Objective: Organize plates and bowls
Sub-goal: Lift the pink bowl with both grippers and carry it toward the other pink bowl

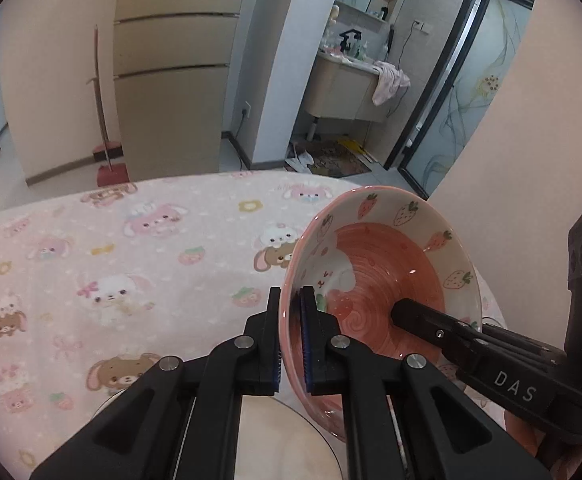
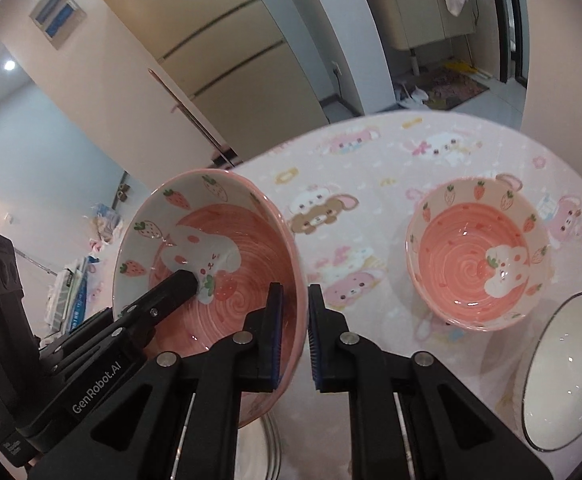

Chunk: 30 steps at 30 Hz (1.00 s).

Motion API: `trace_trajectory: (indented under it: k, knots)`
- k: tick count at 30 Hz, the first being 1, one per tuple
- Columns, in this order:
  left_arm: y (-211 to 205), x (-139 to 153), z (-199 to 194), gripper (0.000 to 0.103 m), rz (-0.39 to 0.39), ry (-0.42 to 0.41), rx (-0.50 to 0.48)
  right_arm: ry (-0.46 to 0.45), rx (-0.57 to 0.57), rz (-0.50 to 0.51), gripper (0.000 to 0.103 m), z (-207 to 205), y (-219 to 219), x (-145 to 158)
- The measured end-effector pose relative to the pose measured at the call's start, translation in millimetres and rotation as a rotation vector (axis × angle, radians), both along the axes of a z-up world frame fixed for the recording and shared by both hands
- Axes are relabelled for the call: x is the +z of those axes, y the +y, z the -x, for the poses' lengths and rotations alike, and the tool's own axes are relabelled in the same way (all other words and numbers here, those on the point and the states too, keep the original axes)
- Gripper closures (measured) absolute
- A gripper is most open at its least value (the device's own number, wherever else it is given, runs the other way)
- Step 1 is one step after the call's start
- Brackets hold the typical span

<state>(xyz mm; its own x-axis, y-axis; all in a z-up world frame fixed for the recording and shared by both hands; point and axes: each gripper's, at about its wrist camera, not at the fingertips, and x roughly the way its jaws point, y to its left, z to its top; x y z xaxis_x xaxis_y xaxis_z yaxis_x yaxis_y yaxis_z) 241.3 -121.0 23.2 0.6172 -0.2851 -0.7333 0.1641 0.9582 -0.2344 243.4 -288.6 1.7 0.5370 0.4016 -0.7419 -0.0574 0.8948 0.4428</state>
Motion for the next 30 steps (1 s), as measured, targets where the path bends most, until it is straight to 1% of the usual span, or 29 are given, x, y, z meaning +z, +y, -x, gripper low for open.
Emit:
trace_trajectory:
  k: [4, 7, 11, 13, 17, 19, 22, 26, 30]
  knots:
    - [5.6, 33.9, 22.3, 0.094, -0.014, -0.043, 0.039, -0.040, 0.032, -0.030, 0.092, 12.8, 3.2, 22.4]
    - [17.5, 52.8, 42.5, 0.094, -0.031, -0.064, 0.064, -0.070, 0.074, -0.047, 0.092, 24.4, 9.8, 37.6]
    - [34.8, 70.3, 75.3, 0.094, -0.061, -0.116, 0.107, -0.110, 0.137, -0.048, 0.092, 46.7, 30.4, 54.5]
    - [42.2, 75.9, 92.6, 0.094, -0.070, -0.144, 0.133, -0.145, 0.158, -0.054, 0.092, 60.4, 40.0, 62.6]
    - [48.7, 82.7, 124.5, 0.094, -0.101, -0.199, 0.148, -0.178, 0.187, -0.072, 0.092, 78.6, 51.6, 68.7]
    - [53.3, 81.1, 134.5, 0.094, -0.105, -0.202, 0.147, -0.189, 0.215, -0.075, 0.092, 87.7, 55.0, 68.3]
    - [58.7, 70.9, 146.7, 0.094, -0.133, -0.193, 0.154, -0.191, 0.251, -0.058, 0.092, 99.2, 62.2, 62.4]
    - [62.9, 46.7, 152.6, 0.094, -0.138, -0.151, 0.170, -0.145, 0.278, -0.019, 0.092, 100.6, 73.6, 42.7]
    - [71.9, 15.4, 142.6, 0.094, -0.107, -0.083, 0.175, -0.090, 0.290, 0.017, 0.092, 93.4, 82.6, 18.9]
